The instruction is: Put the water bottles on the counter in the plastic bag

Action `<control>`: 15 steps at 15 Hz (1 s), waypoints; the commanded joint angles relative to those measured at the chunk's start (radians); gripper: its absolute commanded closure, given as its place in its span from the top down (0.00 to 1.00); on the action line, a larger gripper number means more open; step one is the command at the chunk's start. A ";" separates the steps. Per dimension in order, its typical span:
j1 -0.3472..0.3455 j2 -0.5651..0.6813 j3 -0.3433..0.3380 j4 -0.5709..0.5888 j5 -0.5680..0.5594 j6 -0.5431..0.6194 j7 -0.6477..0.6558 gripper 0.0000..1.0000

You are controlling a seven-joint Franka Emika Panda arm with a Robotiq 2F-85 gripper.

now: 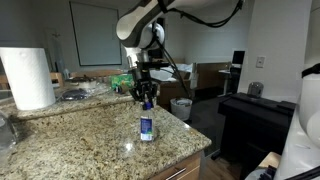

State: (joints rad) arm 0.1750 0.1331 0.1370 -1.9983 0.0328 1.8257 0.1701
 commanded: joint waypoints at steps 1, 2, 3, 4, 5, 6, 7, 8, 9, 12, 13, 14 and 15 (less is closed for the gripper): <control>-0.026 -0.083 -0.028 -0.053 -0.004 0.067 0.075 0.09; -0.041 -0.102 -0.045 -0.058 0.003 0.087 0.080 0.09; -0.054 -0.116 -0.059 -0.057 0.001 0.095 0.081 0.09; -0.074 -0.129 -0.078 -0.059 0.001 0.102 0.071 0.09; -0.092 -0.139 -0.095 -0.057 0.002 0.100 0.063 0.09; -0.119 -0.149 -0.119 -0.061 0.009 0.098 0.048 0.09; -0.141 -0.155 -0.138 -0.060 0.017 0.096 0.038 0.09; -0.170 -0.160 -0.164 -0.061 0.051 0.096 0.004 0.09; -0.192 -0.163 -0.184 -0.064 0.061 0.103 -0.007 0.09; -0.263 -0.129 -0.250 -0.057 0.129 0.116 -0.098 0.09; -0.281 -0.119 -0.267 -0.057 0.153 0.117 -0.125 0.09; -0.304 -0.101 -0.287 -0.056 0.187 0.116 -0.161 0.09; -0.322 -0.088 -0.303 -0.056 0.218 0.112 -0.185 0.09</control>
State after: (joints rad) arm -0.1003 0.0164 -0.1347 -2.0384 0.1653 1.9197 0.0696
